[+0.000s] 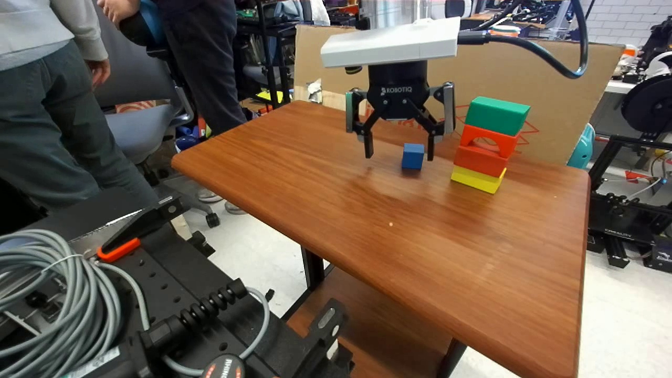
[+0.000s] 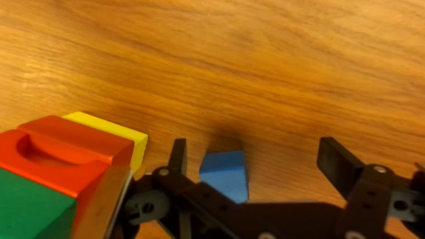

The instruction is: Pick up all the objects on the table and put them in order

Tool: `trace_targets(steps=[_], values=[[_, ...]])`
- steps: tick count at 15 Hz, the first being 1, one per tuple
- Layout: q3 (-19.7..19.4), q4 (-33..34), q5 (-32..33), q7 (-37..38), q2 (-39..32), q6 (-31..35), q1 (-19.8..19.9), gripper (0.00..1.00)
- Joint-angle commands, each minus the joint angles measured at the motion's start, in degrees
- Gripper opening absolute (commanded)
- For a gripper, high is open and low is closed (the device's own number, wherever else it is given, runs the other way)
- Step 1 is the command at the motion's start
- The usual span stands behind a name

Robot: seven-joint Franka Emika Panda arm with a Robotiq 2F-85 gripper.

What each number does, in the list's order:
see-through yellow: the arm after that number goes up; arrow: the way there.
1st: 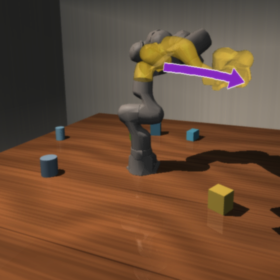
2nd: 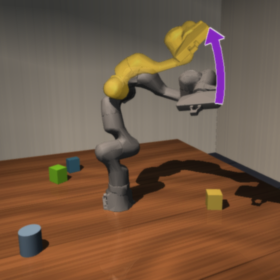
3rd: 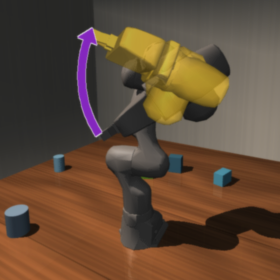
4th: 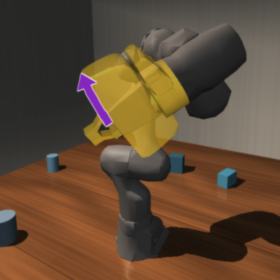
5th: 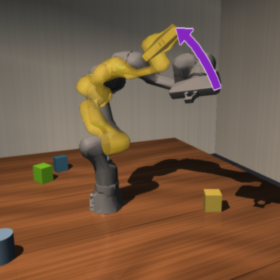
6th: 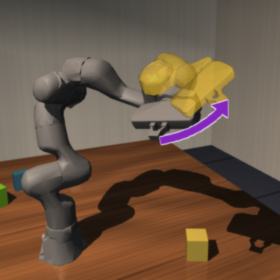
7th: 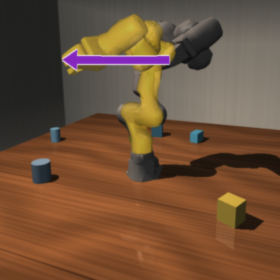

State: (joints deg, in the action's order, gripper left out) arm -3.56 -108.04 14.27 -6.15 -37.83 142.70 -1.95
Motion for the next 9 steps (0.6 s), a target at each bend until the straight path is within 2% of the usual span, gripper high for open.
trace_targets(steps=[1,3,4,5,9], values=[[-0.55,3.03,0.75,0.05,-1.48,-2.21,-0.13,1.00],[-0.48,3.67,0.56,-0.22,-1.94,-2.60,0.06,1.00],[-0.33,4.03,0.39,-0.37,-2.17,-3.02,0.16,0.75],[-0.27,4.27,0.31,-0.33,-2.34,-3.27,0.20,0.74],[-0.30,4.86,0.56,-0.52,-2.78,-3.14,0.18,0.42]])
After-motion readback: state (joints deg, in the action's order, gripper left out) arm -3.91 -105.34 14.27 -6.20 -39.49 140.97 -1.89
